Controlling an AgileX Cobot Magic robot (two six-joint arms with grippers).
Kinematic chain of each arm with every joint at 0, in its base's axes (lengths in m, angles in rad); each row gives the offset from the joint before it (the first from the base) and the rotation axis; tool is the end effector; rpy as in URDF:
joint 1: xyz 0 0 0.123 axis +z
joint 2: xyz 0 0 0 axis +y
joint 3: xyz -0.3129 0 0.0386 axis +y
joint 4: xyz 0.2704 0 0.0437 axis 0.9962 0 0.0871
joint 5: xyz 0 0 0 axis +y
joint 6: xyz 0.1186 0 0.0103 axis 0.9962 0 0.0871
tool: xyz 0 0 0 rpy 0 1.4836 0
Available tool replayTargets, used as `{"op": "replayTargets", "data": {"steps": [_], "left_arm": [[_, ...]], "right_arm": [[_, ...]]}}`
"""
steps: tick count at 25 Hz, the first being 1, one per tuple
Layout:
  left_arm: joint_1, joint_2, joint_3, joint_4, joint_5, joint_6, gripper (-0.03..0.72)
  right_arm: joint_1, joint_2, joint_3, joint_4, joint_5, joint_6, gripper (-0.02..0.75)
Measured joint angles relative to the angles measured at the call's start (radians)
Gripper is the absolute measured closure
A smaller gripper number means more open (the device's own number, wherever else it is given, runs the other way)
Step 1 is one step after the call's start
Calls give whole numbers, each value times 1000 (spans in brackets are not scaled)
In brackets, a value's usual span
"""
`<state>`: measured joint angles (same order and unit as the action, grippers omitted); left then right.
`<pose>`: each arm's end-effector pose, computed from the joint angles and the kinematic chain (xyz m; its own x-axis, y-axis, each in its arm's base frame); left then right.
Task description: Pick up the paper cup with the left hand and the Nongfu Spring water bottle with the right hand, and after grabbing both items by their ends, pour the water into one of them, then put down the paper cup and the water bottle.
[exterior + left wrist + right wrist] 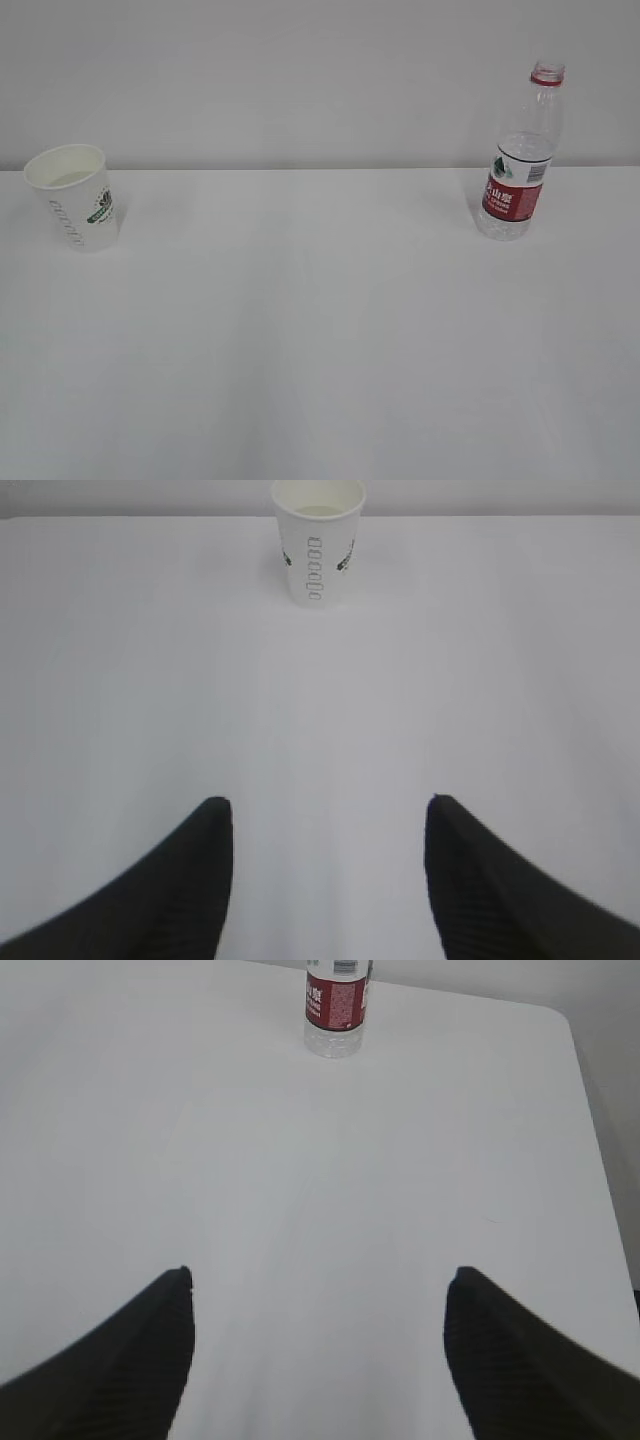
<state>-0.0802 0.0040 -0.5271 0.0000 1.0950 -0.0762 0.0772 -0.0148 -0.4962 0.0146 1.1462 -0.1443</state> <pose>0.0050 -0.0004 0.2803 -0.4692 -0.0387 -0.8822 0.0445 0.9967 -0.0674 0.0025 0.0018 0.2653 -0.5022 -0.1771 -0.8464 -0.1592 0.9810 -0.1108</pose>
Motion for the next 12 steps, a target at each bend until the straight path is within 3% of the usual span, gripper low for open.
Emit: {"op": "replayTargets", "data": {"steps": [12], "left_arm": [[15,0,0,0,0,0,246]], "right_arm": [[0,0,0,0,0,0,151]]}}
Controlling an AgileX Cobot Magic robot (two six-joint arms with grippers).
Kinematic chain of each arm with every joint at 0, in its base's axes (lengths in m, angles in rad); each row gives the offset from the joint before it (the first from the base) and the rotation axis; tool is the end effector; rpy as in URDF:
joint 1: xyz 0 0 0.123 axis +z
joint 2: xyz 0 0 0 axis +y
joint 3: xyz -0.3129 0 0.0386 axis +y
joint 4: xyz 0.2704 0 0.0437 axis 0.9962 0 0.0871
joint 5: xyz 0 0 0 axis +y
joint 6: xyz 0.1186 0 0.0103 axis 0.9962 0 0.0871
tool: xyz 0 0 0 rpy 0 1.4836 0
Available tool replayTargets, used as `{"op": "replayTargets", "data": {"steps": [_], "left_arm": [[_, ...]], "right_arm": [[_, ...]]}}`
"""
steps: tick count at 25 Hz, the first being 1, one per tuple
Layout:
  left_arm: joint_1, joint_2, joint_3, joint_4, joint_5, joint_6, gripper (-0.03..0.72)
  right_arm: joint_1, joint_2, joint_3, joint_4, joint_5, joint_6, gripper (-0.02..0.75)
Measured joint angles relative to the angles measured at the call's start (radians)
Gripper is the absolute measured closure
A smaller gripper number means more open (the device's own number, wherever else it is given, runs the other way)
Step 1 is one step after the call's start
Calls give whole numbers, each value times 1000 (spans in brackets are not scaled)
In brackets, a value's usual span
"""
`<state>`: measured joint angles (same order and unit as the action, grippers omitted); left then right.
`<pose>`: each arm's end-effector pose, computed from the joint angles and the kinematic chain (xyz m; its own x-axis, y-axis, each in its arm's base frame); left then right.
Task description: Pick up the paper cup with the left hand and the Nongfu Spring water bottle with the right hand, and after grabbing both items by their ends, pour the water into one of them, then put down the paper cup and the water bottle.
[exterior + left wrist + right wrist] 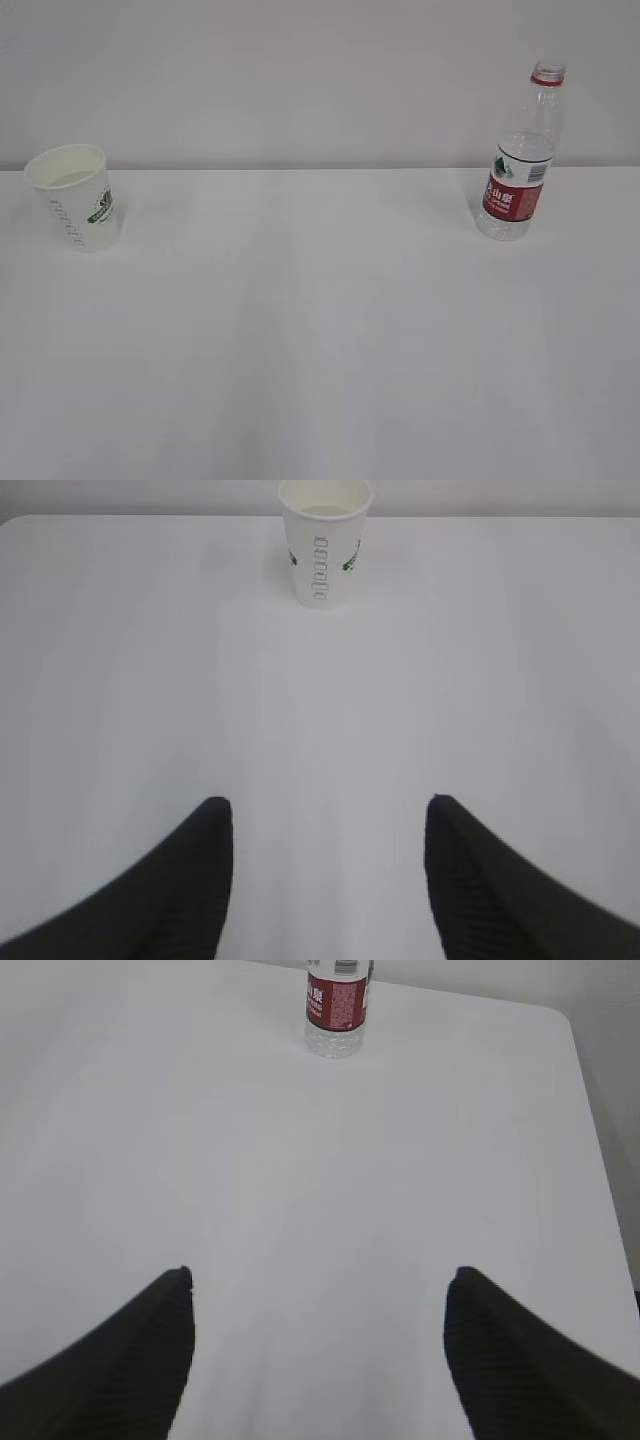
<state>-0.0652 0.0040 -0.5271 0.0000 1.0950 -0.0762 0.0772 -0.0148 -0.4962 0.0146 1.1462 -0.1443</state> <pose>0.0050 -0.0003 0.2803 -0.4686 -0.0457 -0.8822 0.0296 0.9973 -0.0674 0.0025 0.0018 0.2653 -0.5022 -0.1771 -0.8464 -0.1592 0.9810 -0.1108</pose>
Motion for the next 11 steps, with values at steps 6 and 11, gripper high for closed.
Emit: {"op": "replayTargets", "data": {"steps": [6,11], "left_arm": [[0,0,0,0,0,0,246],[0,0,0,0,0,0,246]], "right_arm": [[0,0,0,0,0,0,150],[0,0,0,0,0,0,150]]}}
